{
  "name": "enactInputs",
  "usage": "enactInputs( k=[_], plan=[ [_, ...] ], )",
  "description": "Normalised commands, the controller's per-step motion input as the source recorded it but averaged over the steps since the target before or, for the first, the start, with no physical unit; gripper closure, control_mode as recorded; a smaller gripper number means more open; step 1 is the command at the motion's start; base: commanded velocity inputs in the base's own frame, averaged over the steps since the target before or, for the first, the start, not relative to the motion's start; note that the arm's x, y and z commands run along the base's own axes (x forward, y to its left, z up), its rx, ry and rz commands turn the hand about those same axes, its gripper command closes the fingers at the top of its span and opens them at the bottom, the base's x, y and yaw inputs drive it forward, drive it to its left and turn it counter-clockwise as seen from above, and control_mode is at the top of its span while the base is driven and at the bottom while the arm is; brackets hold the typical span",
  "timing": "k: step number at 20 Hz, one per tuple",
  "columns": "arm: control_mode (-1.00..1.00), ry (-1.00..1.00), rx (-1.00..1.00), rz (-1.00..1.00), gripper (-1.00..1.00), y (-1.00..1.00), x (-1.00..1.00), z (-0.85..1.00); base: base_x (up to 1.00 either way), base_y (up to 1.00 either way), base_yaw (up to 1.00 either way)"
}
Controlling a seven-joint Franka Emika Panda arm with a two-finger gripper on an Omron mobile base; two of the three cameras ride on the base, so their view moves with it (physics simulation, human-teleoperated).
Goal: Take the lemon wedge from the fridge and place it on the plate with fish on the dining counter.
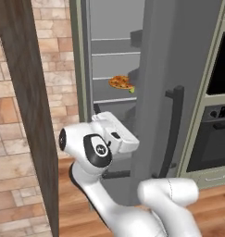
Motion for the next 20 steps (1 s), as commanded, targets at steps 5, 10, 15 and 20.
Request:
enactInputs(
  k=[5, 10, 15, 20],
  plan=[
    [-1.00, 0.03, -0.12, -0.22, -1.00, 0.02, 0.84, 0.04, 0.00, 0.00, 0.00],
    [-1.00, 0.15, -0.01, -0.06, -1.00, -0.22, 0.94, 0.00, 0.00, 0.00, 0.00],
    [-1.00, 0.08, 0.01, -0.01, -1.00, -0.35, 0.45, 0.00, 0.00, 0.00, 0.00],
    [-1.00, 0.00, 0.05, 0.00, -1.00, -0.56, -0.28, 0.00, 0.00, 0.00, 0.00]
  ],
)
